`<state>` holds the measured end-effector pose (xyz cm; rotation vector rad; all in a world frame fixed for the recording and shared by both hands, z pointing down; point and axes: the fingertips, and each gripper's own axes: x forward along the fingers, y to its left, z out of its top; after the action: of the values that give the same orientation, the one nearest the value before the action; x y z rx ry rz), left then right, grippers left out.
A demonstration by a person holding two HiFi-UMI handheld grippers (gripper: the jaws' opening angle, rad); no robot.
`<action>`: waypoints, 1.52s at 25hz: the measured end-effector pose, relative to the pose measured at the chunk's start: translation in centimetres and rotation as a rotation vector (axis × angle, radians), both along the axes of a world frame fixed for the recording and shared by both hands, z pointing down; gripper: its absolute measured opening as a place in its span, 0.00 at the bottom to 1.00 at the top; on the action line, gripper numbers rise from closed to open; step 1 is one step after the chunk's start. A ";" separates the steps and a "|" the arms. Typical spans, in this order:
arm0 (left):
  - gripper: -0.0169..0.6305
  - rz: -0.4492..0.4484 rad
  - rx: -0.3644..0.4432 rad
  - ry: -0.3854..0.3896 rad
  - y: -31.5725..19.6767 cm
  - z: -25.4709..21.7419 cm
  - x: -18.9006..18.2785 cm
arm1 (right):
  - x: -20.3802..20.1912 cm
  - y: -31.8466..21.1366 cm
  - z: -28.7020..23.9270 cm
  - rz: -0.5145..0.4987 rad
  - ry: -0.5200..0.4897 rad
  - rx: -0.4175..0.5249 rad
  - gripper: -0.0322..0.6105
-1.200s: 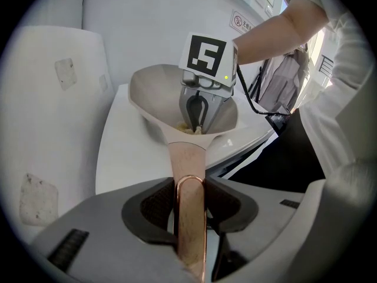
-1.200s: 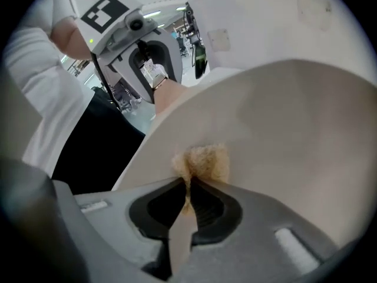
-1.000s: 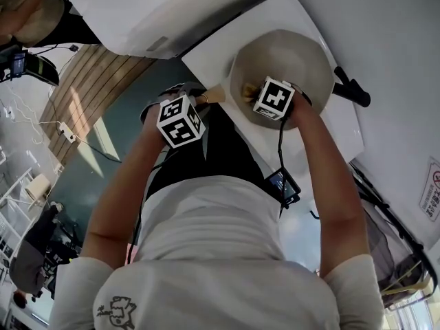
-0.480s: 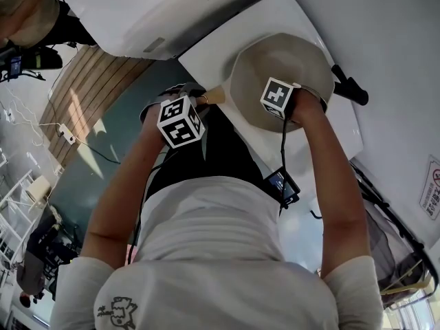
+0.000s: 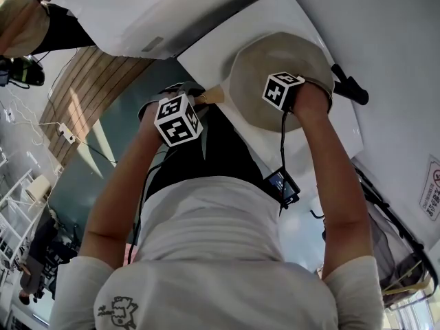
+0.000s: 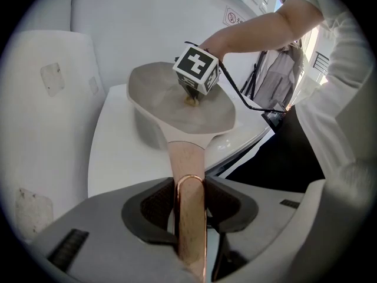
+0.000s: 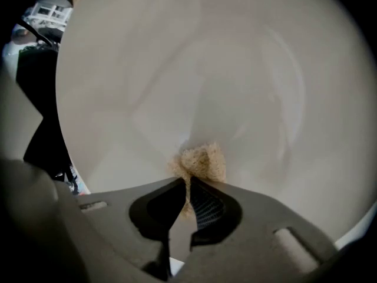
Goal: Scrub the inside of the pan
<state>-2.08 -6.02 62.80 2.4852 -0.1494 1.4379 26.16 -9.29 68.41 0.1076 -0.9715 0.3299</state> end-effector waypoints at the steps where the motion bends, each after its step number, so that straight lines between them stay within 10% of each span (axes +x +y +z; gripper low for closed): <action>1: 0.27 0.001 0.001 0.001 0.0 0.0 0.0 | 0.2 -0.7 -0.2 -0.012 0.010 0.037 0.09; 9: 0.27 0.006 0.007 -0.005 0.0 -0.1 -0.1 | -0.8 -6.9 -1.6 -0.102 -0.027 0.333 0.09; 20: 0.27 -0.004 0.007 -0.006 0.0 -0.1 -0.2 | -8.7 -11.6 -2.2 -0.261 -0.336 0.620 0.10; 38: 0.27 -0.008 0.007 -0.009 -0.1 0.0 -0.3 | -18.5 -1.9 -0.8 -0.186 -0.847 0.298 0.09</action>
<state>-2.42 -6.14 62.76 2.4809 -0.1664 1.4482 7.69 -11.15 67.58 0.1510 -1.8557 0.0403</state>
